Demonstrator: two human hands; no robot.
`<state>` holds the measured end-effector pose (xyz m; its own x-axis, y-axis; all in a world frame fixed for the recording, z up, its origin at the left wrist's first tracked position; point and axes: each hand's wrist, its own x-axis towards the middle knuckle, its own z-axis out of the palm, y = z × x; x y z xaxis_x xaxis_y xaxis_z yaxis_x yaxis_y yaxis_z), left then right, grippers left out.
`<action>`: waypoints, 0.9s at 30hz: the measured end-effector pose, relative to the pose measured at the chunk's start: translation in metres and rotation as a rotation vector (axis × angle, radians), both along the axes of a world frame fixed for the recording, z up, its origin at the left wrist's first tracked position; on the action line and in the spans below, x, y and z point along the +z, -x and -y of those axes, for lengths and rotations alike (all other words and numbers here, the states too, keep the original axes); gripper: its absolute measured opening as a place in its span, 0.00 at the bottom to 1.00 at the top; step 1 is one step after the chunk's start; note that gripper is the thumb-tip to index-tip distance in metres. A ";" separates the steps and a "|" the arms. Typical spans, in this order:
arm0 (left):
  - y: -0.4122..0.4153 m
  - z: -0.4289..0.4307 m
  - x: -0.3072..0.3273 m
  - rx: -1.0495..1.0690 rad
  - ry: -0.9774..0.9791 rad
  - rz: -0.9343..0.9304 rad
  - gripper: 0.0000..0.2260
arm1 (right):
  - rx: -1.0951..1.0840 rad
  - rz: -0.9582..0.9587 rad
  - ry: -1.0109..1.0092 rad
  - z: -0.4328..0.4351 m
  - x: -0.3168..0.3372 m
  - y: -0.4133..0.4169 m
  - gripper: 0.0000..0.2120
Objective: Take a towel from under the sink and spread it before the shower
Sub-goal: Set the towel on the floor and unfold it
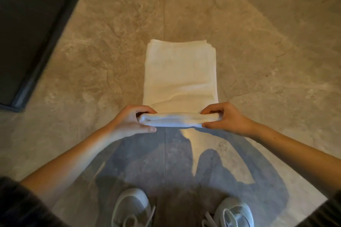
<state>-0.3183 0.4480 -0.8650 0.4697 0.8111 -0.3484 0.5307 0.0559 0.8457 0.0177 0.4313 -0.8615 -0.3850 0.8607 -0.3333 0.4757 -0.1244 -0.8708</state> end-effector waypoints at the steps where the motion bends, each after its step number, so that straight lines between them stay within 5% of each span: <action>1: -0.001 0.004 -0.005 -0.013 -0.017 -0.018 0.15 | 0.011 0.009 0.005 0.003 -0.006 0.001 0.10; 10: 0.002 0.016 -0.022 -0.052 -0.106 -0.095 0.15 | -0.014 0.026 -0.042 0.016 -0.030 0.006 0.13; 14: 0.006 0.033 -0.027 -0.218 -0.426 -0.174 0.21 | 0.176 0.091 -0.306 0.031 -0.028 0.008 0.08; 20: -0.012 0.038 -0.035 -0.164 -0.635 -0.227 0.20 | 0.241 0.314 -0.622 0.036 -0.040 0.020 0.22; 27: -0.038 0.031 -0.063 -0.287 -0.675 -0.531 0.35 | 0.279 0.665 -0.563 0.021 -0.067 0.051 0.36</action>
<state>-0.2799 0.4165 -0.9279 0.5986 0.7981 -0.0693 0.7774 -0.5578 0.2908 -0.0333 0.4107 -0.9286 -0.4820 0.8679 -0.1202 0.8502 0.4301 -0.3037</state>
